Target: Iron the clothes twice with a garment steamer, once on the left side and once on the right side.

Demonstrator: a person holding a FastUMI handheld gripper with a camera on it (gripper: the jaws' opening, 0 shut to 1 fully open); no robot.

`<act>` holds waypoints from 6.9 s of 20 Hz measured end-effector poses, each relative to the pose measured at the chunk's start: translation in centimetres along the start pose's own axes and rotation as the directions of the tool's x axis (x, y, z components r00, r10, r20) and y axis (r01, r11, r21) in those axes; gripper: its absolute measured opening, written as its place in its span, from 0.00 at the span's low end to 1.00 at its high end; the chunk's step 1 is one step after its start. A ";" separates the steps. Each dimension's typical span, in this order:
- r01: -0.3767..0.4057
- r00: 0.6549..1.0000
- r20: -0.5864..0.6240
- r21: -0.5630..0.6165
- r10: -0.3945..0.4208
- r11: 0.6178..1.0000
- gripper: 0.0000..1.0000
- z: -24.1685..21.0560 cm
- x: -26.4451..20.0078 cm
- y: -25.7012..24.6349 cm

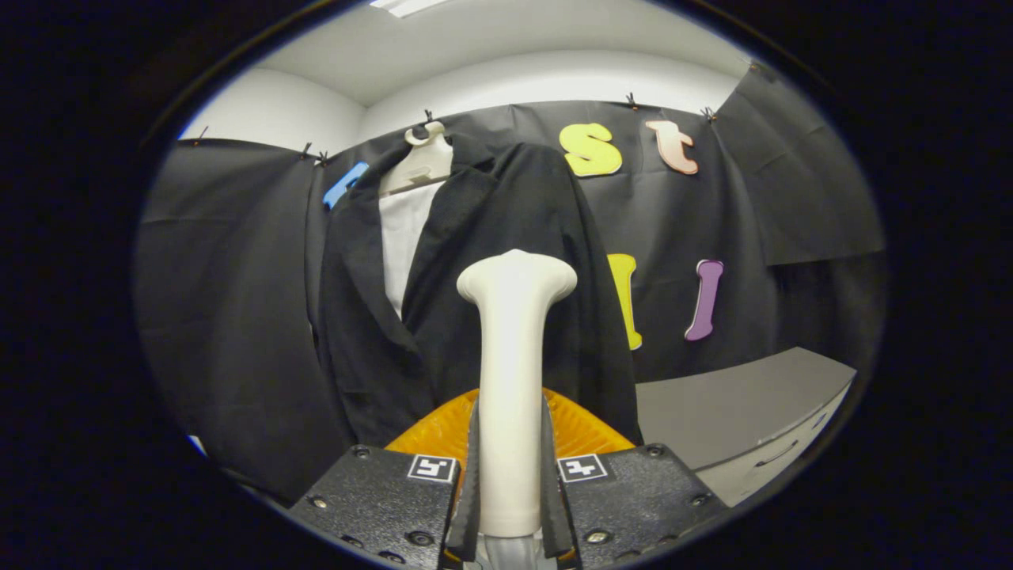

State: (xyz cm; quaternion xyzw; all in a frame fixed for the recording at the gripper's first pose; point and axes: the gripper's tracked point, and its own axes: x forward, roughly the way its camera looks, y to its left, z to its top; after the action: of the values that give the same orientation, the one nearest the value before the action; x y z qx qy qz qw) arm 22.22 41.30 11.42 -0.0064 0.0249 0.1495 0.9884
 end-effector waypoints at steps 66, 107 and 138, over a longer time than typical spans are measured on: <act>-0.091 0.886 -0.447 0.091 0.123 0.992 0.33 -18.0 -8.2 2.7; -0.195 0.953 0.188 -0.216 0.237 0.957 0.33 4.9 5.6 20.5; -0.154 0.987 -0.077 -0.212 0.141 0.965 0.33 -9.7 2.7 16.8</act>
State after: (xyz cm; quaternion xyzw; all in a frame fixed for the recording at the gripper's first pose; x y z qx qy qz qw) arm 19.39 57.92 1.55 -0.1169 0.0389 0.2242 0.9667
